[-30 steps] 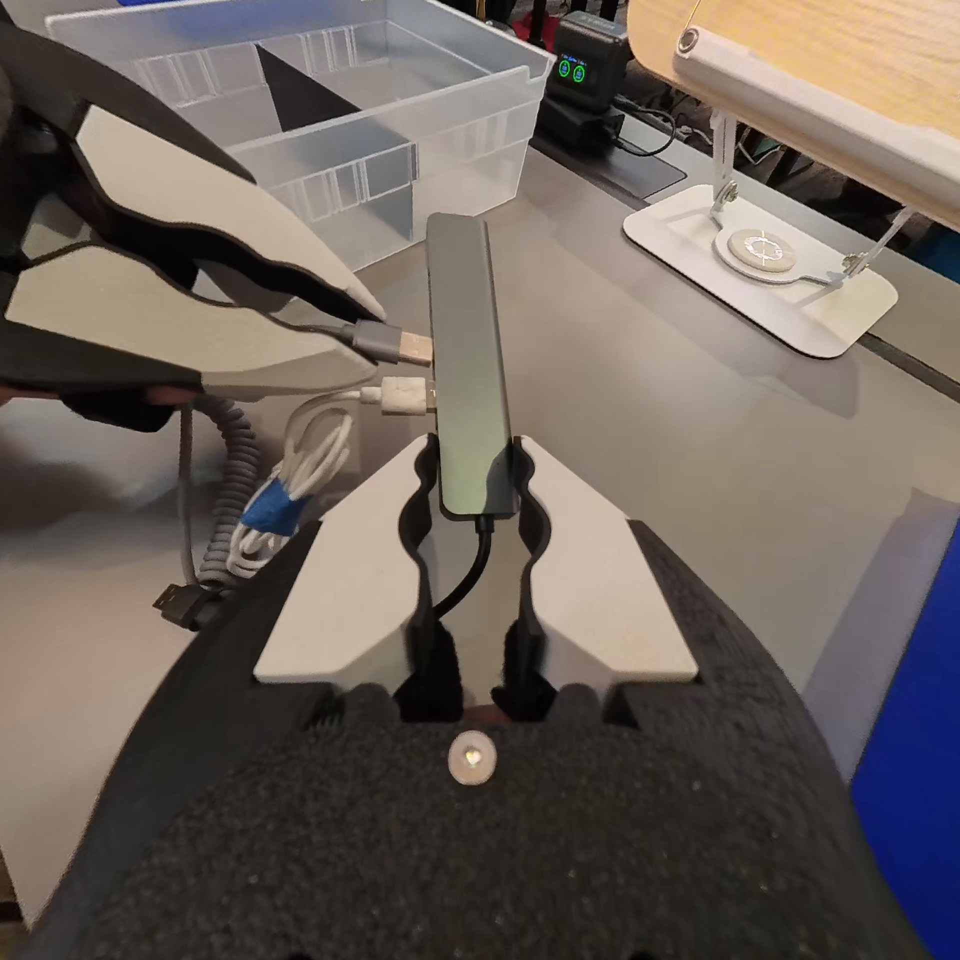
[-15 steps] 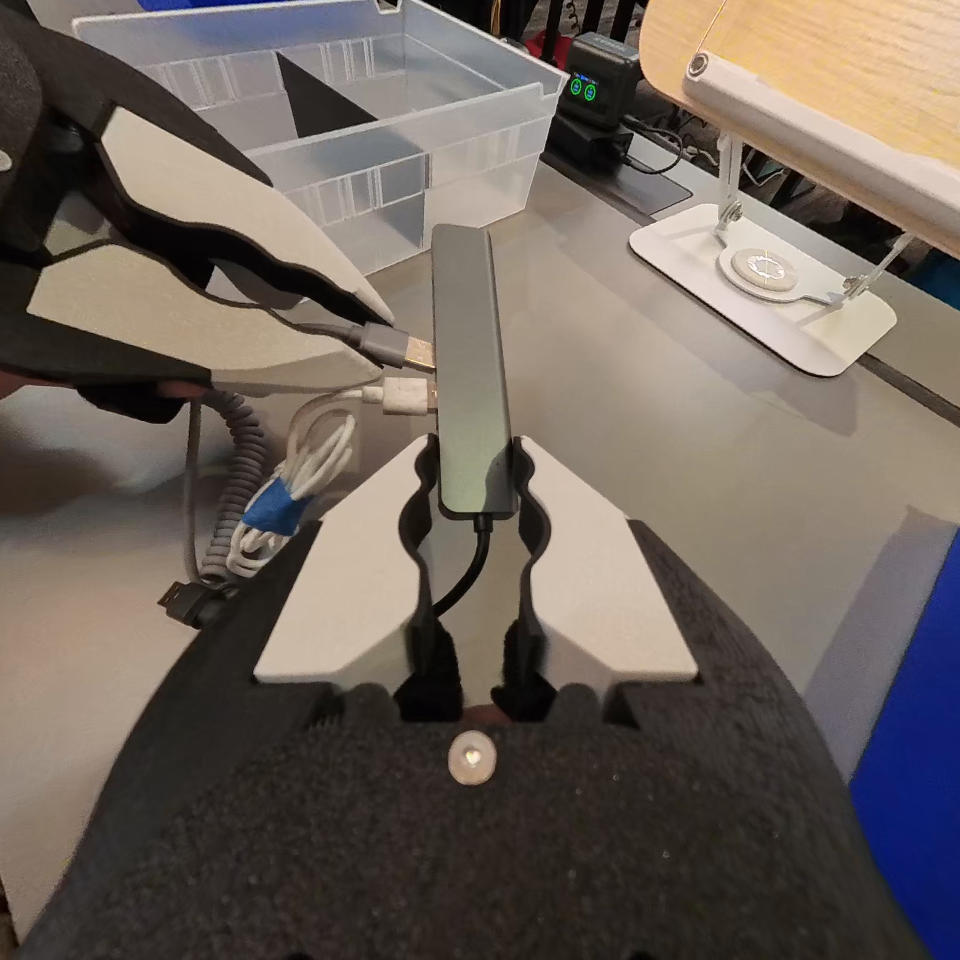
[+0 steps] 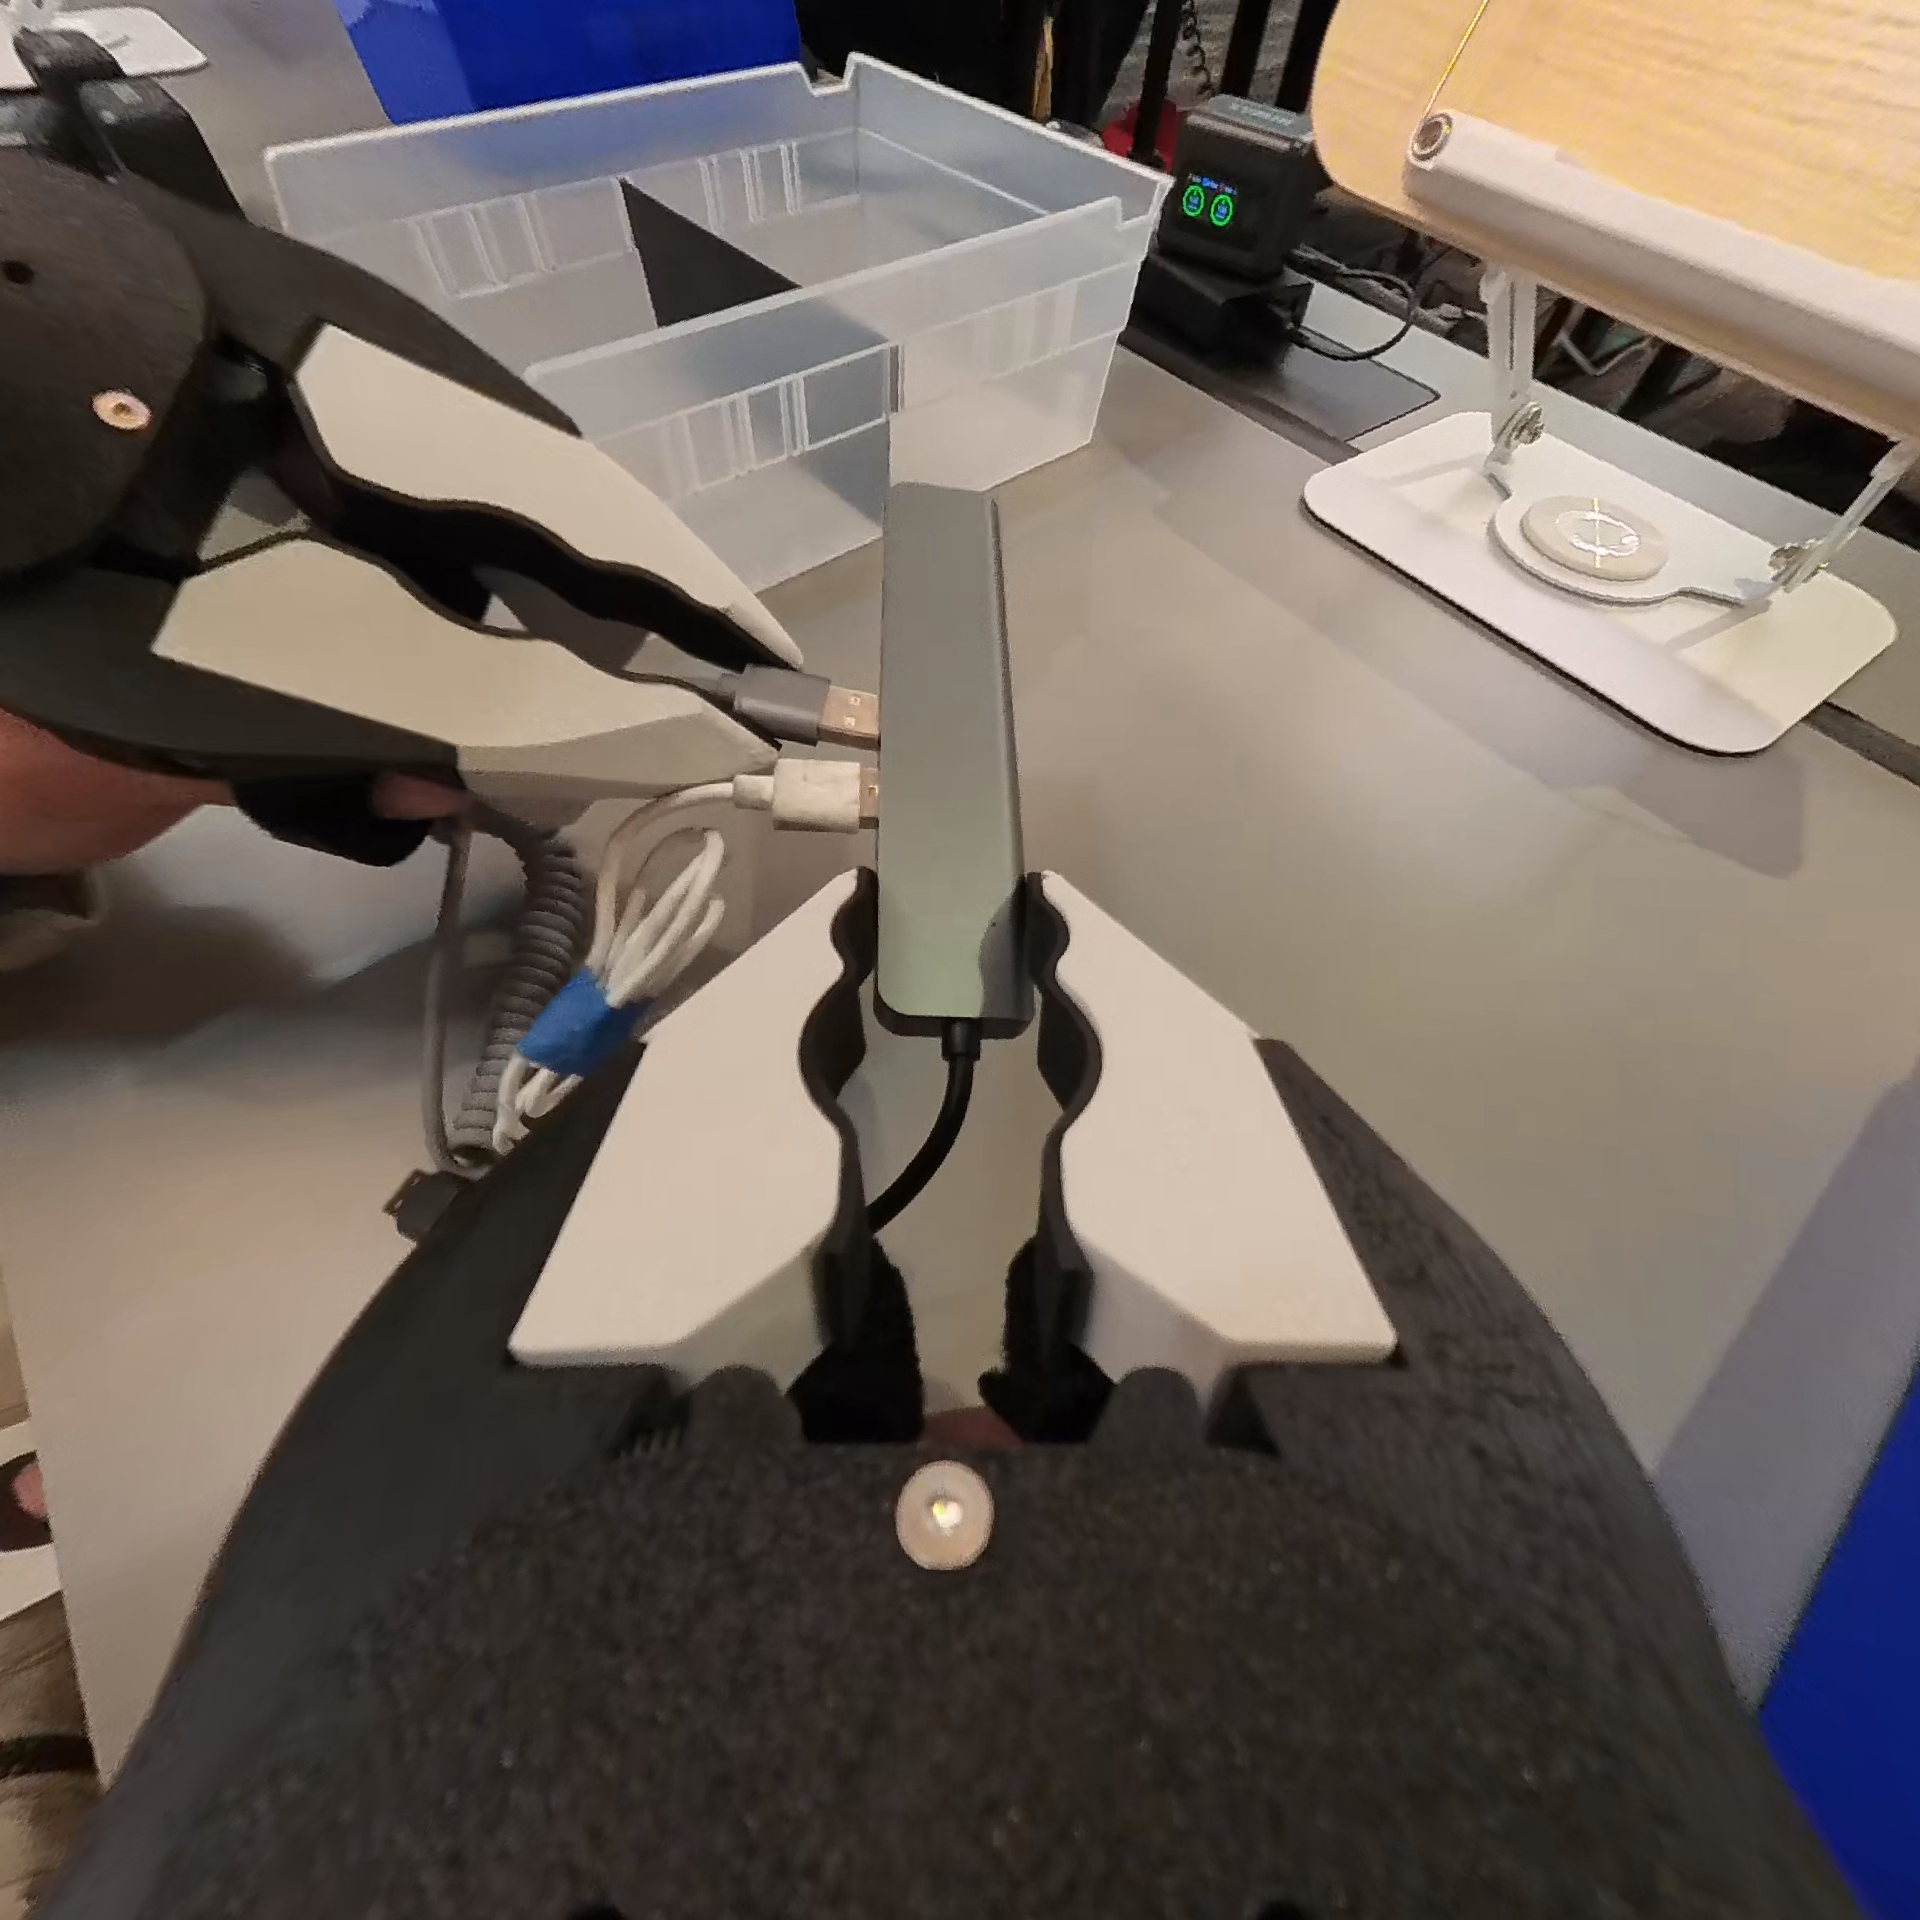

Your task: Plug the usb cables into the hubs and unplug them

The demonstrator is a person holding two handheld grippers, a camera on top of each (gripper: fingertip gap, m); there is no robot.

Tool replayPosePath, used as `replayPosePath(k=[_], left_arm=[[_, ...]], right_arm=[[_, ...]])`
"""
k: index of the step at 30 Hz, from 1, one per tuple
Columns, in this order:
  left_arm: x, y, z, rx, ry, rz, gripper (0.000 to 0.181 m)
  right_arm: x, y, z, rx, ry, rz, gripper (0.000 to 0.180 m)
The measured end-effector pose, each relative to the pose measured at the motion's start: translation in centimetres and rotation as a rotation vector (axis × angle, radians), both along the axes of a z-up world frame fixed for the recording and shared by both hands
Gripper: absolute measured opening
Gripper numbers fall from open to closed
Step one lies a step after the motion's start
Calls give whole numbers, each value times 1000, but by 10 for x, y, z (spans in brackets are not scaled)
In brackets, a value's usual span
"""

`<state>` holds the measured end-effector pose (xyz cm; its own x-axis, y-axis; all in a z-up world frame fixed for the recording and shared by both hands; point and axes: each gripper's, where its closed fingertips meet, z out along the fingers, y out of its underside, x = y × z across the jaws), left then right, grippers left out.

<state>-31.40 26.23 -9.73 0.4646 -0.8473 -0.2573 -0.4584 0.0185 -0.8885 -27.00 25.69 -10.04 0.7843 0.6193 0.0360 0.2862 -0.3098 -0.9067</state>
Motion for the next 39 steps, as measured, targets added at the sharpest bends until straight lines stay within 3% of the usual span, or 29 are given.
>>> replayPosePath(k=[1, 7, 11, 15, 23, 29, 33, 39], left_arm=[[0, 0, 1, -11, -21, -4, 16], [0, -2, -3, -26, -25, -36, 16], [-1, 0, -4, 142, 90, -21, 16], [0, 1, -4, 140, 101, -24, 16], [-6, 7, -14, 189, 258, 40, 16], [-5, 5, -17, 64, 200, 24, 16], [-4, 3, -22, -37, 133, -27, 16], [-13, -3, -71, -184, 338, -60, 16]], right_arm=[[0, 0, 1, 2, 11, 5, 28], [0, -1, 3, 36, -5, 27, 28], [0, -2, 6, 52, 1, 38, 28], [1, 0, 5, 55, -19, 21, 28], [-2, 0, 8, 235, -321, -50, 28], [-2, 0, 7, 326, -466, -65, 28], [-2, 1, 4, 292, -427, -47, 28], [17, 9, 0, 261, -447, -80, 28]])
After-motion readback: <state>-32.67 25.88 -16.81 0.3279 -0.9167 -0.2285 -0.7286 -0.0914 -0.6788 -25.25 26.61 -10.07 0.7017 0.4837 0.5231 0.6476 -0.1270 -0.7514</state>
